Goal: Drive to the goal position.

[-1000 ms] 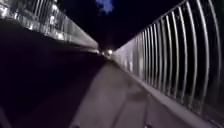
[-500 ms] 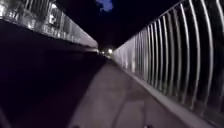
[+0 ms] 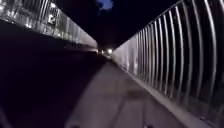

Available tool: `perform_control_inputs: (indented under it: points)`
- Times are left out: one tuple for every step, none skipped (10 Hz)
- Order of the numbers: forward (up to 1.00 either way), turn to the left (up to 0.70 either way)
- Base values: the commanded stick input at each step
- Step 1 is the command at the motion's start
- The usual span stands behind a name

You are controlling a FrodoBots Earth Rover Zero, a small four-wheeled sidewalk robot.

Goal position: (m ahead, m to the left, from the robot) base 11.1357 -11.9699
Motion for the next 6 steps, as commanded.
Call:
perform_control_inputs:
  points:
    - [0.70, 0.00]
    - [0.70, 0.00]
    - [0.70, 0.00]
    - [0.70, 0.00]
    - [0.70, 0.00]
    - [0.70, 0.00]
